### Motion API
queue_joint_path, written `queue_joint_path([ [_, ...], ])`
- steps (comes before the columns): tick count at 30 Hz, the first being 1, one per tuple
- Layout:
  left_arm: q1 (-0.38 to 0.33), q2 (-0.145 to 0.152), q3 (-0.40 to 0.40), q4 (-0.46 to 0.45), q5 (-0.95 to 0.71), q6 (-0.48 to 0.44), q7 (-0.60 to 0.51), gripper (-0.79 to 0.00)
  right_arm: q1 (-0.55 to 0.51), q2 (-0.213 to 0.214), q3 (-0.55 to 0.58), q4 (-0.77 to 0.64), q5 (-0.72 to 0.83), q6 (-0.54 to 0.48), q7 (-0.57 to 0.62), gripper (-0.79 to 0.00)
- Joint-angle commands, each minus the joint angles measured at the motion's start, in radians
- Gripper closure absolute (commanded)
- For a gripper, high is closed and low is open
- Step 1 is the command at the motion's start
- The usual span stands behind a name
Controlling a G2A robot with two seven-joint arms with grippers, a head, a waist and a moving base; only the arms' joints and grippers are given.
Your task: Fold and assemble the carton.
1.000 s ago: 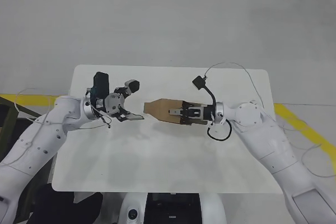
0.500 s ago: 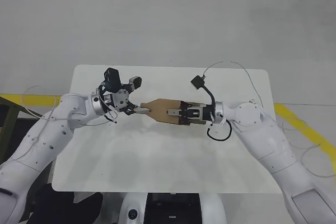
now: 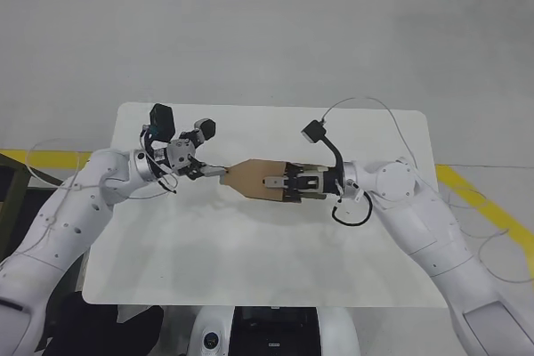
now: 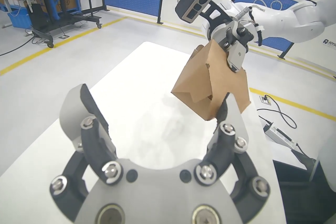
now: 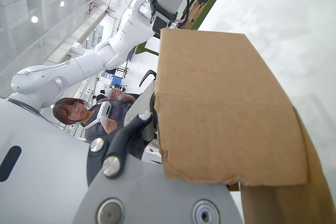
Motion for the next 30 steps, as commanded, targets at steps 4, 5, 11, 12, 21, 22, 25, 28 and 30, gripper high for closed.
queue_joint_path([
  [4,-0.01,-0.016,0.014,0.014,-0.006,-0.022,-0.028,-0.785,0.004,-0.004,-0.004,-0.004,0.005,-0.007,0.006,0.0],
  [5,-0.013,-0.019,0.019,0.017,-0.008,-0.026,-0.035,-0.785,0.004,-0.004,-0.005,-0.005,0.006,-0.008,0.008,0.0],
  [11,-0.031,-0.038,0.051,0.027,-0.03,-0.026,-0.067,-0.785,0.005,-0.007,-0.004,-0.007,0.008,-0.01,0.013,0.0],
  [12,-0.034,-0.039,0.055,0.029,-0.034,-0.026,-0.069,-0.785,0.005,-0.007,-0.003,-0.008,0.007,-0.011,0.012,0.0],
  [21,-0.051,-0.034,0.072,0.041,-0.101,-0.026,-0.051,-0.785,0.004,-0.009,0.001,-0.013,0.009,-0.011,0.024,0.0],
  [22,-0.054,-0.031,0.07,0.042,-0.106,-0.026,-0.047,-0.785,0.003,-0.009,0.0,-0.014,0.006,-0.009,0.025,0.0],
  [25,-0.057,-0.023,0.069,0.041,-0.116,-0.026,-0.041,-0.785,0.003,-0.01,-0.002,-0.018,0.0,-0.004,0.024,0.0],
  [28,-0.06,-0.017,0.071,0.04,-0.125,-0.026,-0.039,-0.785,0.005,-0.012,-0.005,-0.022,-0.006,0.001,0.024,0.0],
  [30,-0.062,-0.015,0.076,0.042,-0.129,-0.026,-0.041,-0.785,0.006,-0.012,-0.006,-0.026,-0.008,0.001,0.024,0.0],
])
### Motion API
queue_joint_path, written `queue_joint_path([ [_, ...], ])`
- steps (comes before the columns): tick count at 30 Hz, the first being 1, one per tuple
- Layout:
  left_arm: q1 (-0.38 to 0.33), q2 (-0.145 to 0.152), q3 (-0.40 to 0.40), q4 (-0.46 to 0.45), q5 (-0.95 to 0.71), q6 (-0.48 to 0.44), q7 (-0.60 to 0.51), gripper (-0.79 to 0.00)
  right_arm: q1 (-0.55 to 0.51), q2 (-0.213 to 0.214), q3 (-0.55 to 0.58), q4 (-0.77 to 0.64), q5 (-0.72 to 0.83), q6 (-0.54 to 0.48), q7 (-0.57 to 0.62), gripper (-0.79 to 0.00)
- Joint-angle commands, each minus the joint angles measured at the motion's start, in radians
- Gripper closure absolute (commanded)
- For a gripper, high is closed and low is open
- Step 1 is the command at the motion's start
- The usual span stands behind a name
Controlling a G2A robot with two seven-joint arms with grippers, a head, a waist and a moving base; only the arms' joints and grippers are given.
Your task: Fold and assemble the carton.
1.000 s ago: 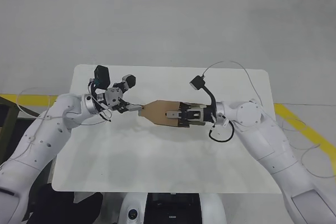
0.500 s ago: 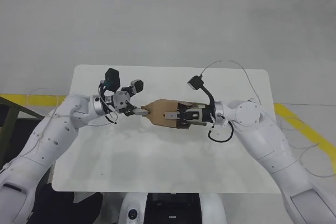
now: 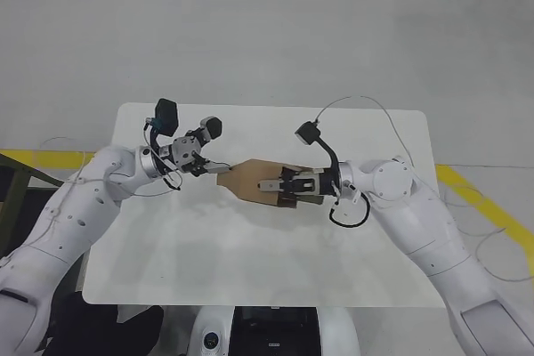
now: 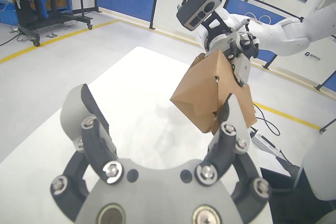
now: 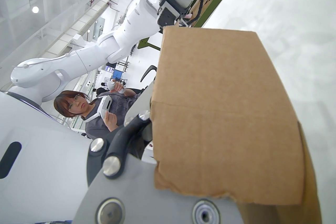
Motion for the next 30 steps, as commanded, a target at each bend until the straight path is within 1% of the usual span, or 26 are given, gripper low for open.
queue_joint_path([
  [1,-0.003,0.002,0.007,0.004,-0.006,0.0,-0.003,-0.785,0.0,-0.001,0.0,-0.004,-0.002,-0.001,0.001,0.0],
  [9,-0.027,-0.001,0.052,0.017,-0.051,0.0,-0.027,-0.785,-0.008,0.0,0.006,-0.024,-0.006,-0.003,0.007,0.0],
  [13,-0.048,0.0,0.096,0.016,-0.124,0.0,-0.054,-0.785,-0.01,0.0,0.006,-0.032,-0.007,-0.004,0.012,0.0],
  [19,-0.075,0.003,0.136,0.027,-0.167,0.0,-0.077,-0.785,-0.012,-0.001,0.008,-0.035,-0.008,-0.002,0.012,0.0],
  [24,-0.086,0.009,0.155,0.023,-0.155,0.0,-0.061,-0.785,-0.016,-0.001,0.011,-0.034,-0.002,-0.005,0.01,0.0],
  [30,-0.08,0.019,0.169,0.014,-0.1,0.0,0.003,-0.785,-0.019,-0.001,0.018,-0.032,0.014,-0.015,0.017,0.0],
])
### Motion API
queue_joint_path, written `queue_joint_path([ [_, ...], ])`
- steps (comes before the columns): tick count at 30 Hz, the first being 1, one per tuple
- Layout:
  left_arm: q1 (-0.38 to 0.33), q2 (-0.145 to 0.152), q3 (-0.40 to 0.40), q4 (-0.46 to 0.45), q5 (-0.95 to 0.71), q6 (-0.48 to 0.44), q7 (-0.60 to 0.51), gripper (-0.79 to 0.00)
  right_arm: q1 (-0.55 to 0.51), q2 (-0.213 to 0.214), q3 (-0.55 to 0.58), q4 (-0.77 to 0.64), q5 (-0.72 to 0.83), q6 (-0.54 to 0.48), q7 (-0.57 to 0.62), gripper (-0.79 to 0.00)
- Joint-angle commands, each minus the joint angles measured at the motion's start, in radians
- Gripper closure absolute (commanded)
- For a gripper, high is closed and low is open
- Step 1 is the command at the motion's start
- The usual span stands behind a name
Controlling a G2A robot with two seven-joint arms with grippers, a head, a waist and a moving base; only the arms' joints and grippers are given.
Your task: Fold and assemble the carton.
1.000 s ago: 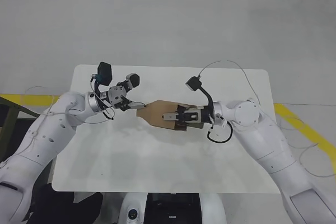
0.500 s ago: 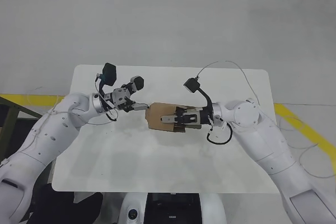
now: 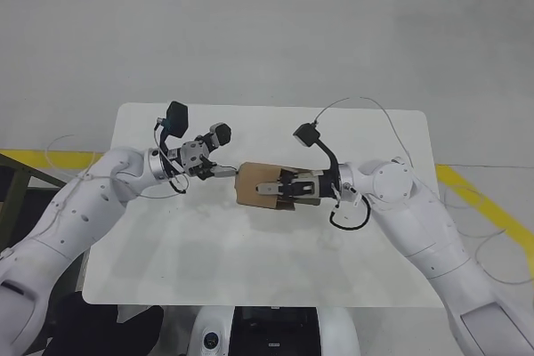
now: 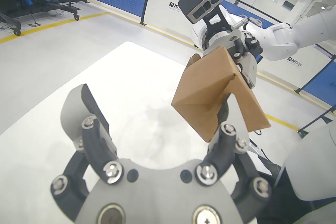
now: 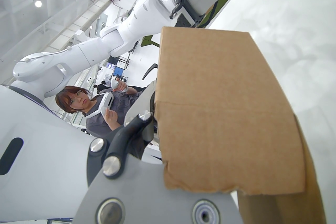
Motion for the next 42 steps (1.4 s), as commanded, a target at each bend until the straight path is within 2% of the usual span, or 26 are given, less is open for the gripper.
queue_joint_path([
  [1,0.002,0.003,0.004,-0.002,0.022,0.0,0.026,-0.785,-0.001,0.0,0.003,0.001,0.006,-0.004,0.002,0.0],
  [10,-0.002,0.011,0.032,0.006,0.078,0.0,0.087,-0.785,-0.004,0.001,0.012,0.001,0.043,-0.025,0.032,0.0],
  [27,-0.057,-0.004,0.104,-0.001,0.107,0.0,0.09,-0.785,-0.002,-0.003,0.008,0.01,0.095,-0.058,0.088,0.0],
  [42,-0.068,0.006,0.121,-0.037,0.139,0.0,0.118,-0.785,0.004,-0.006,0.007,0.021,0.112,-0.06,0.104,0.0],
])
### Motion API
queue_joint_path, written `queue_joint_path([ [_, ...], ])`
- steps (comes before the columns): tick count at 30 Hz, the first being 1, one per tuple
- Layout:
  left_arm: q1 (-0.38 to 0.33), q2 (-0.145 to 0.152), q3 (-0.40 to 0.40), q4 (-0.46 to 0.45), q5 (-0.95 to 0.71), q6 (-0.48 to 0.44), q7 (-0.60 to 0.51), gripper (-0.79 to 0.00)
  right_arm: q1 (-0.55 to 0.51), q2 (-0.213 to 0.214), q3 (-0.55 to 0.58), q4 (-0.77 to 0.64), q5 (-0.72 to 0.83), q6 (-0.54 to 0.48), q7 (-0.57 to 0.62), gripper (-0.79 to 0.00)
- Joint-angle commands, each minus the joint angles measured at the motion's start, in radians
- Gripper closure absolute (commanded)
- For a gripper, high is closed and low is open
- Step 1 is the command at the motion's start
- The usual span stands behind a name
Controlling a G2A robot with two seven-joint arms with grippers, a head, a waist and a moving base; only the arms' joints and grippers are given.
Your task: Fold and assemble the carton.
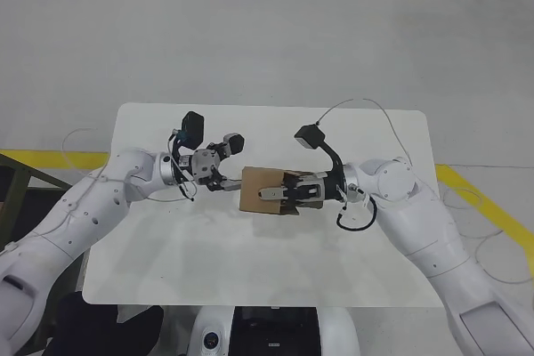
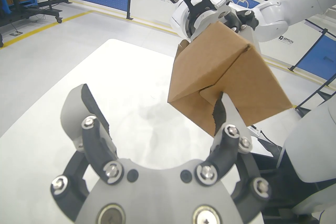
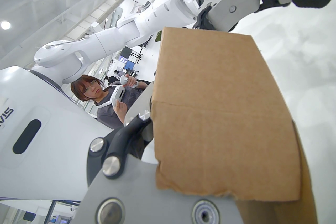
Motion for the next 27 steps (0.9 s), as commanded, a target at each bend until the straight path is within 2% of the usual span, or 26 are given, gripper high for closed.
queue_joint_path([
  [1,-0.002,0.001,0.002,-0.003,0.002,0.0,0.001,-0.785,0.0,0.0,0.0,0.002,0.002,0.001,0.0,0.0],
  [27,-0.015,-0.001,0.024,-0.023,0.019,0.0,0.0,-0.785,-0.002,-0.003,0.004,0.01,0.006,-0.004,0.009,0.0],
])
